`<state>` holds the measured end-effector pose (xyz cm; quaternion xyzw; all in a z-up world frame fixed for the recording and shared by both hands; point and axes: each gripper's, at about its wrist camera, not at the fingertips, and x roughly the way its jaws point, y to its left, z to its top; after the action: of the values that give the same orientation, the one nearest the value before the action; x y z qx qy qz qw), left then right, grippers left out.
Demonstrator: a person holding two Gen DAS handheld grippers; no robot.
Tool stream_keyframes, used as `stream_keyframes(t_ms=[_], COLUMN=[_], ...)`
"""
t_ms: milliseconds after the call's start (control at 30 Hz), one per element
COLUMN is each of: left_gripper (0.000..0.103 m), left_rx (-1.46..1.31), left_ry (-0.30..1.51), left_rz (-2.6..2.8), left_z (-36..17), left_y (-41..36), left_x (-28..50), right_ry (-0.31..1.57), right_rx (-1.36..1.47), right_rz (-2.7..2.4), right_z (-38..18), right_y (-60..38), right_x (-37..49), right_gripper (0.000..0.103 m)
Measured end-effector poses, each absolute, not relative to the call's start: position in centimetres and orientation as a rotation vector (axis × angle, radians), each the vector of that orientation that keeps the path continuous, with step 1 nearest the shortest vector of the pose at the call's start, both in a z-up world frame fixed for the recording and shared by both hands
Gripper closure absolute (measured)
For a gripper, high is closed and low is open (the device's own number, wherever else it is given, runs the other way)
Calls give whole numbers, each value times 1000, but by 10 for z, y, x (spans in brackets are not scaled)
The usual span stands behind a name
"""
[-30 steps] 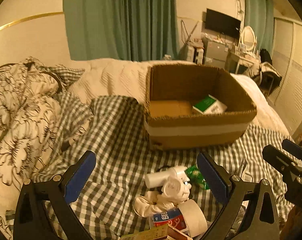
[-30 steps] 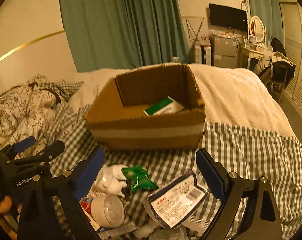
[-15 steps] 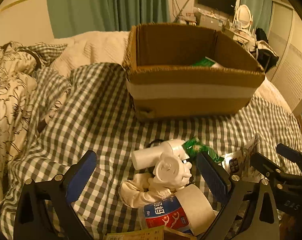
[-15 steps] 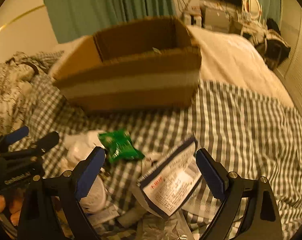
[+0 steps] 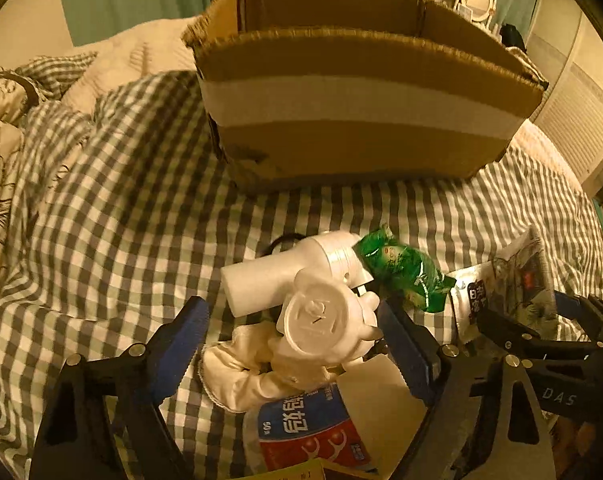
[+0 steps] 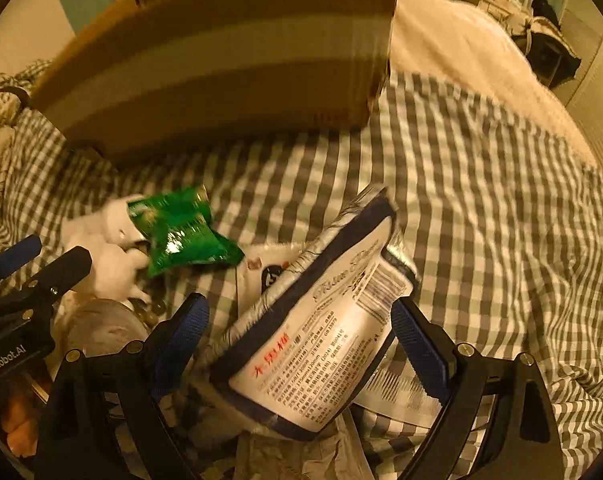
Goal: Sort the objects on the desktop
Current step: 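Grasp the tissue-paper packet with the right gripper while the left gripper grasps the white plush toy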
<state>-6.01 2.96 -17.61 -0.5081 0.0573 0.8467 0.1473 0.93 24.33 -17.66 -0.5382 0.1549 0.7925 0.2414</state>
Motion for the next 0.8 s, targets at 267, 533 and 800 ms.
stream_keyframes(t_ms=[267, 533, 800], left_gripper=[31, 52, 52], left_rx=[-1470, -1456, -1440], left_ry=[199, 227, 222], left_rz=[2391, 2374, 2385], left_z=[-189, -193, -189], left_y=[37, 41, 41], left_x=[-61, -59, -55], right_ry=[504, 492, 501], right_rx=[-1539, -1508, -1437], right_rz=[2152, 2152, 2251], right_z=[-191, -191, -175], right_y=[251, 257, 252], right_x=[8, 8, 14], right_gripper=[14, 72, 88])
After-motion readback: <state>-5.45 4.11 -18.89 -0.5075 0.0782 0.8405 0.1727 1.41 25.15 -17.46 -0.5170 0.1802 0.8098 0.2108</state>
